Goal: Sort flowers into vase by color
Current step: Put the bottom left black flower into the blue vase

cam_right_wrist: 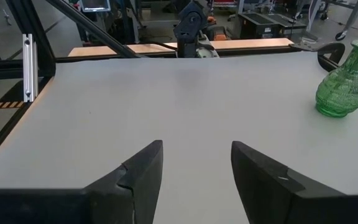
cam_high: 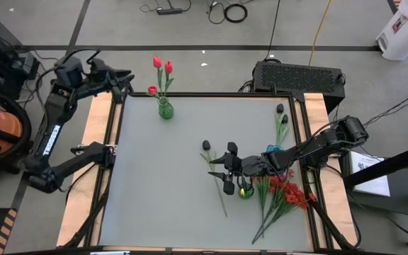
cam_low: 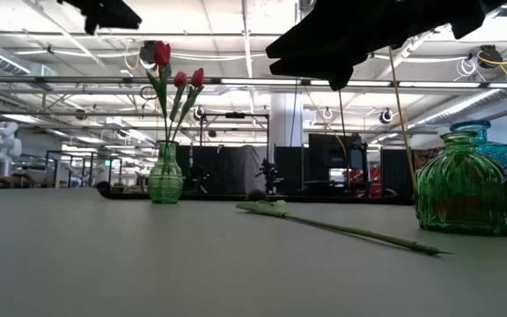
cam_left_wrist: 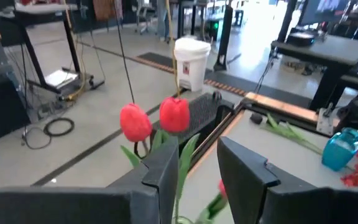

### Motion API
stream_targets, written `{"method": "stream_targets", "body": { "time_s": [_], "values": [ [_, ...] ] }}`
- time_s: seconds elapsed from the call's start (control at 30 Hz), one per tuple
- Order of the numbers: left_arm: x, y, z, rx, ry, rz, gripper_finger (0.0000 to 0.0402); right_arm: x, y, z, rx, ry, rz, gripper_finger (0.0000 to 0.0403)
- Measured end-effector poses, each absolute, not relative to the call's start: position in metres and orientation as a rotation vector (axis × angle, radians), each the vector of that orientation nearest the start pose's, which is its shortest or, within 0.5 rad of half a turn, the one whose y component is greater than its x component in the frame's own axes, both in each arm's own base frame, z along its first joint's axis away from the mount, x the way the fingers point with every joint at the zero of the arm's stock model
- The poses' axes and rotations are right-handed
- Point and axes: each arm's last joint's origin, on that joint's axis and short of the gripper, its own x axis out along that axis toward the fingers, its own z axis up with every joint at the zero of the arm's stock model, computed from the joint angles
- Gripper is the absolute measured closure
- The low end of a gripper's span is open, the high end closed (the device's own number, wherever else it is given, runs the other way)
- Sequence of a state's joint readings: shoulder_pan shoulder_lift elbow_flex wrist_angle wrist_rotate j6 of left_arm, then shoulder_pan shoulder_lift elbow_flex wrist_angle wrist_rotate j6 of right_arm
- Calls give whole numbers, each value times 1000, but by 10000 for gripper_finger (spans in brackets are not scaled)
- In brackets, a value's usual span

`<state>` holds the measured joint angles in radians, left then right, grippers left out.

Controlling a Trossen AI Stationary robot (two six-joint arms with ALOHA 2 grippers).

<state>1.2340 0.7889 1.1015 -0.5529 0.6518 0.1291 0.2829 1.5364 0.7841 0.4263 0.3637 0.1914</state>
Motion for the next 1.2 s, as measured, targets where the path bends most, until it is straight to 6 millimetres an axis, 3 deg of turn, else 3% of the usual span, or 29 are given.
{"method": "stream_targets", "body": {
  "time_s": [0.37,0.77,0.93,1.2],
  "values": [
    [48,84,399,-105,207,546,283,310,79,212,87,312,-111,220],
    [44,55,392,-180,196,279,283,310,80,212,87,313,-111,220],
    [43,42,385,-183,165,158,283,310,80,212,81,313,-110,220],
    [37,25,365,-161,155,146,283,310,79,212,81,313,-111,220]
  ]
}}
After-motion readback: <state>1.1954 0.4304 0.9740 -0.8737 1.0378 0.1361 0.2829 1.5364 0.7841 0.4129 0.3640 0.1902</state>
